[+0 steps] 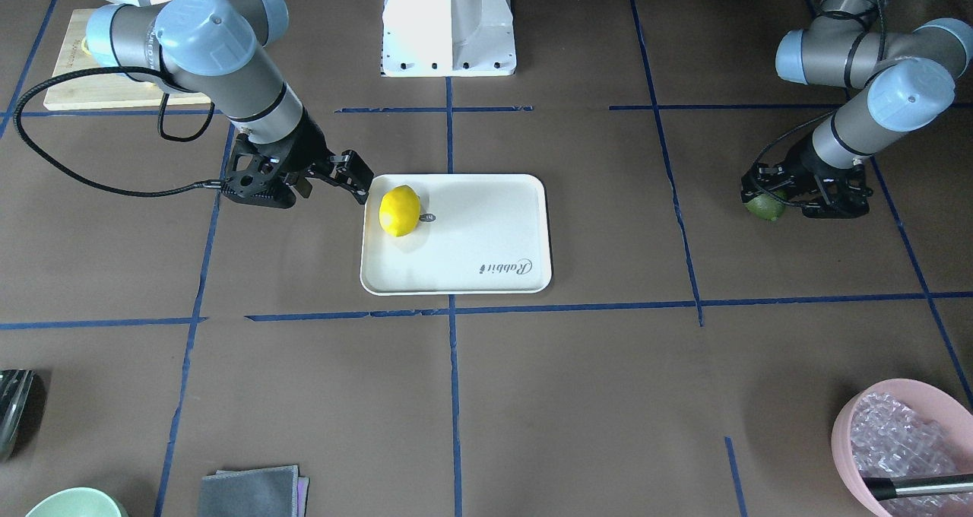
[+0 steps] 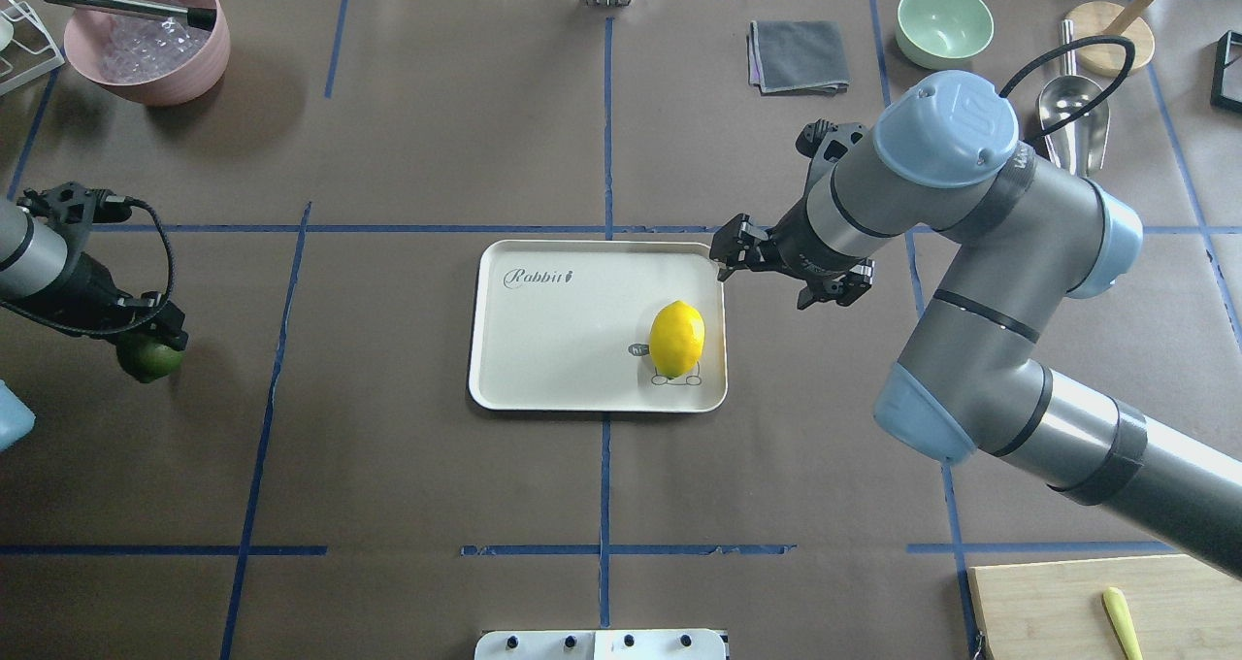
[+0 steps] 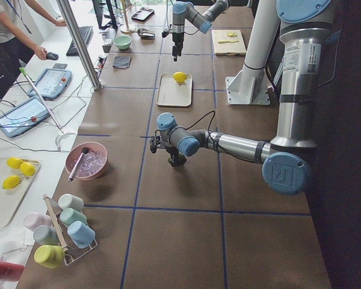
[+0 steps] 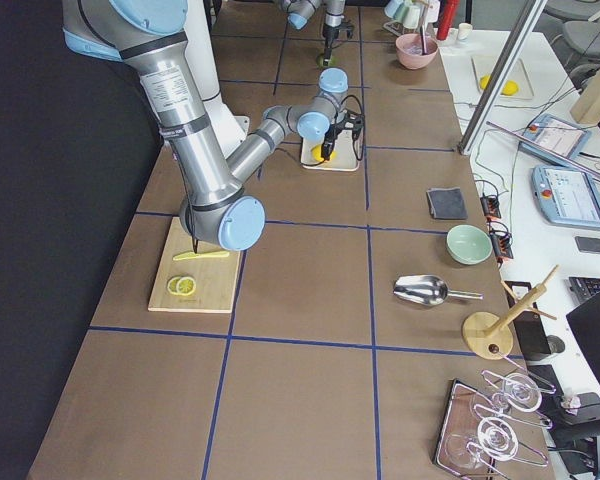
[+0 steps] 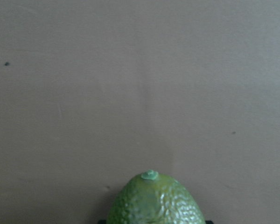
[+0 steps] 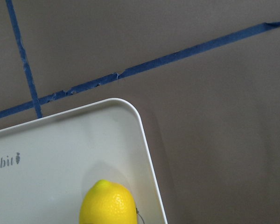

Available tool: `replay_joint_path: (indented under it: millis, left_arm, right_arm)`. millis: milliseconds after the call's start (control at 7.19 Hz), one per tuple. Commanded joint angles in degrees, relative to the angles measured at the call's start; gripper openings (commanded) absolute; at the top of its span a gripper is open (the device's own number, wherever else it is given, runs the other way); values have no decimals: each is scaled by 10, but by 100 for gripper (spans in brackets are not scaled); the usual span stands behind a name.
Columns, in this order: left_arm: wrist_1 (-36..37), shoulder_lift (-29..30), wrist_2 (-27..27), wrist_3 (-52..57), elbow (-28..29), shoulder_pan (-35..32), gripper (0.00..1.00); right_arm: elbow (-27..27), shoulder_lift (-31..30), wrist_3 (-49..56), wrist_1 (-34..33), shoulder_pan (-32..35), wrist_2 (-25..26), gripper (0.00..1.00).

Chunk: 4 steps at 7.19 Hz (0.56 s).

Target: Place all lemons on tray

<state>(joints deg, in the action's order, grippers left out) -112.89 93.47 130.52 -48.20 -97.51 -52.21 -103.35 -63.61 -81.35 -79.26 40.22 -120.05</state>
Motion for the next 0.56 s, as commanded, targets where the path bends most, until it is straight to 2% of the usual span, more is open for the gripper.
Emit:
replay_joint_path:
  millis: [0, 139, 417]
  left_arm:
    - [3, 92, 10, -109, -13, 17, 0]
    - [4, 160, 3, -174, -2, 67, 0]
    - [5, 271, -66, -252, 62, 132, 0]
  right_arm:
    - [-26, -38, 50, 0, 22, -9, 100]
    - [-37, -59, 65, 0, 34, -9, 100]
    - [-38, -72, 73, 0, 42, -8, 100]
